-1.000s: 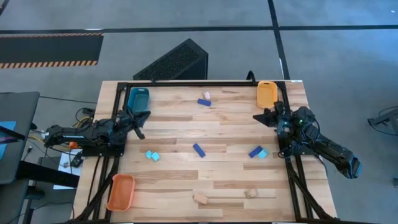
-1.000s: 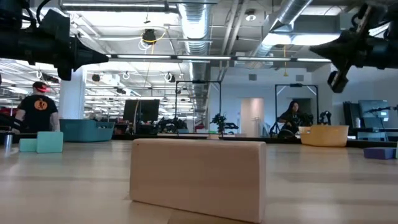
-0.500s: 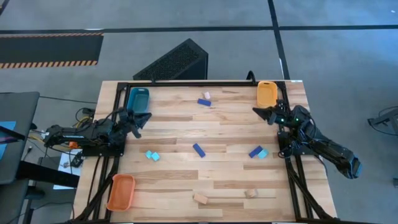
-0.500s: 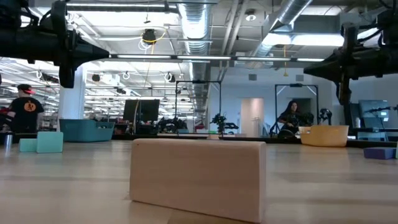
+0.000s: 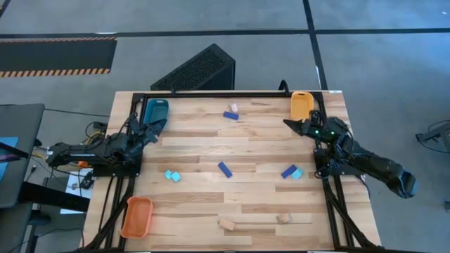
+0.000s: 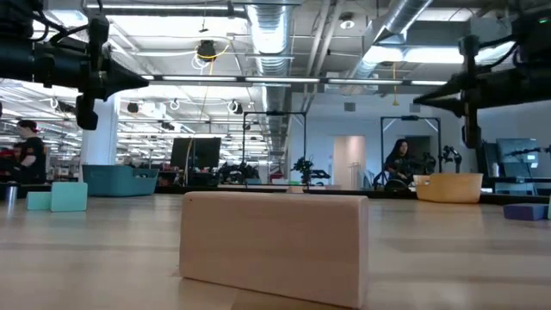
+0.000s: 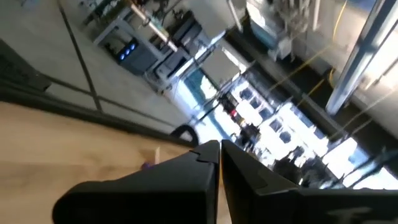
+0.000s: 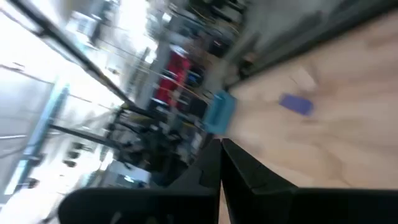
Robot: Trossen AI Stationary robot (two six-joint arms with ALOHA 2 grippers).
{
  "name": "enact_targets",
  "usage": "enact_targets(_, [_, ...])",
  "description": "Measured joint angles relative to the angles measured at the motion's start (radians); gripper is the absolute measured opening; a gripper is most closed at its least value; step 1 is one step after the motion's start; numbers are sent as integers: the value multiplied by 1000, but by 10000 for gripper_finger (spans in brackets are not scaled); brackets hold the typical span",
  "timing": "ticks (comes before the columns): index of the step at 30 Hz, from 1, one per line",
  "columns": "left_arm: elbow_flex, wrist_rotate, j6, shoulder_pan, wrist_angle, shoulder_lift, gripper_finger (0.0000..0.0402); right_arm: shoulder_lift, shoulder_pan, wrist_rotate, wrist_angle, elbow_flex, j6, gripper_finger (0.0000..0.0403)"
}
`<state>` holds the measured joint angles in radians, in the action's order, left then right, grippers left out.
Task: Sort & place blocks by color
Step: Put the top blue block into the yellow bin
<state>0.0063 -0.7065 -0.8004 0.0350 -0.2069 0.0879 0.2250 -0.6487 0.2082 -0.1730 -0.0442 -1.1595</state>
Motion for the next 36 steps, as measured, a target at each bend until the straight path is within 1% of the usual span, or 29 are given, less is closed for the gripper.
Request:
enact_targets(3, [7, 59, 36, 61, -105, 94, 29, 144, 25, -4, -7, -50, 18, 50])
enact_targets(5, [38, 116, 62, 107, -91, 175, 51, 248, 44, -14, -3, -96, 57, 64])
enact_targets(11, [173, 282, 102, 254, -98, 487, 119, 567, 75, -117, 0, -298, 149, 108])
enact_targets(14, [238, 371, 89, 330, -95, 626, 139, 725, 71, -165, 72, -433, 241, 125])
enact_targets(16, [276, 449, 55, 388, -97, 699, 143, 840, 70, -190, 164, -532, 302, 133])
enact_targets(18, [310, 556, 52, 445, -98, 763, 143, 954, 71, -196, 240, -636, 384, 138])
enact_targets(20, [340, 673, 91, 503, -95, 816, 140, 1070, 84, -209, 288, -752, 457, 142])
enact_targets(22, [370, 767, 116, 556, -94, 857, 137, 1186, 97, -215, 339, -862, 520, 148])
enact_targets(27, [459, 917, 178, 668, -46, 926, 135, 1454, 112, -213, 451, -1133, 602, 178])
enact_targets(29, [495, 955, 220, 698, 7, 938, 135, 1546, 112, -210, 543, -1235, 619, 194])
enact_targets(32, [539, 962, 300, 726, 108, 946, 135, 1665, 127, -206, 672, -1364, 663, 213])
enact_targets(33, [546, 948, 331, 731, 128, 946, 134, 1699, 133, -204, 697, -1397, 699, 216])
enact_targets(36, [549, 867, 388, 735, 157, 944, 134, 1792, 157, -185, 783, -1470, 791, 217])
